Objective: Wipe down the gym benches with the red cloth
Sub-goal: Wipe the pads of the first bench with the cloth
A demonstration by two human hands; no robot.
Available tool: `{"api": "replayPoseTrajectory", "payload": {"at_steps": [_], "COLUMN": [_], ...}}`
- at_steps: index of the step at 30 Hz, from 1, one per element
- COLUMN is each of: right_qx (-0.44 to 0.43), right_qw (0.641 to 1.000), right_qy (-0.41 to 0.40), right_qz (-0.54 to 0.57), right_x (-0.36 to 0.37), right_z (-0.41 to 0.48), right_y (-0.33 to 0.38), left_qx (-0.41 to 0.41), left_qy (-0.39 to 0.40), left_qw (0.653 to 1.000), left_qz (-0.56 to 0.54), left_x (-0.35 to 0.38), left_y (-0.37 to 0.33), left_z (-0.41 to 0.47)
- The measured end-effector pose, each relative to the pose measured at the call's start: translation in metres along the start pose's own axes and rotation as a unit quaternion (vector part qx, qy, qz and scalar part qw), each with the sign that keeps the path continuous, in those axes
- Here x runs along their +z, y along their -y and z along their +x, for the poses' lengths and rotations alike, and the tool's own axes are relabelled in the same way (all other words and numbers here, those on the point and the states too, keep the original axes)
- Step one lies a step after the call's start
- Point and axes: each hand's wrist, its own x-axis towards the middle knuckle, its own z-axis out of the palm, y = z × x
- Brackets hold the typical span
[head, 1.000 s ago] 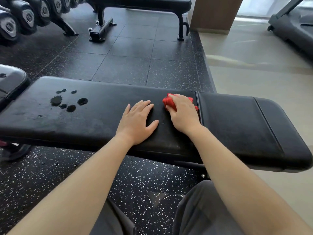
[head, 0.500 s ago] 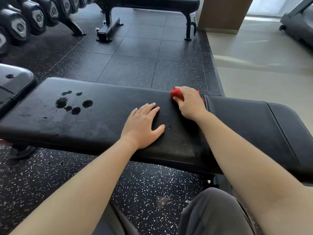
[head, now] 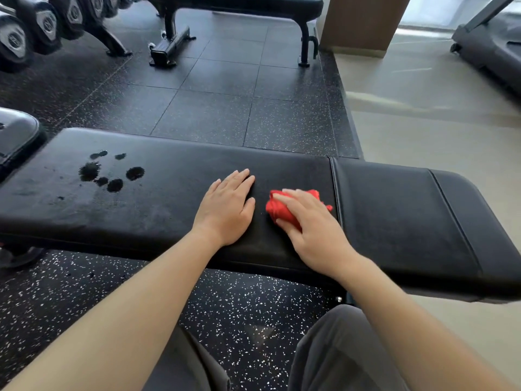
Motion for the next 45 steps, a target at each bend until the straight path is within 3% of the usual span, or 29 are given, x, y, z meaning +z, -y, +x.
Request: {"api": "replayPoseTrajectory", "payload": {"at_steps": [5, 13, 19, 23, 37, 45], "right_qx": [-0.002, 0.064, 0.013, -0.011, 0.051, 0.007], "right_qw": [1.0, 0.998, 1.0, 0.999, 0.998, 1.0], "right_qy": [0.004, -0.013, -0.014, -0.029, -0.002, -0.011], "right_qz": [0.002, -0.024, 0.004, -0.024, -0.039, -0.007], "right_x": [0.005, 0.018, 0.015, 0.024, 0.035, 0.025], "right_z": [0.015, 0.091, 0.036, 0.025, 0.149, 0.095], "right_y": [-0.007, -0.023, -0.008, -0.007, -0.03, -0.009], "left_qx": [0.001, -0.002, -0.002, -0.027, -0.059, -0.058], "left_qy": [-0.003, -0.02, 0.008, -0.016, -0.005, -0.005], "left_qw": [1.0, 1.0, 1.0, 0.999, 0.997, 0.998], "left_qz": [0.007, 0.003, 0.012, 0.022, 0.044, 0.031], "left_x": [0.001, -0.001, -0.006, -0.01, -0.007, -0.008], "left_y": [0.0, -0.002, 0.006, 0.021, 0.023, 0.022], "left_z": [0.001, 0.001, 0.003, 0.006, 0.01, 0.009]}}
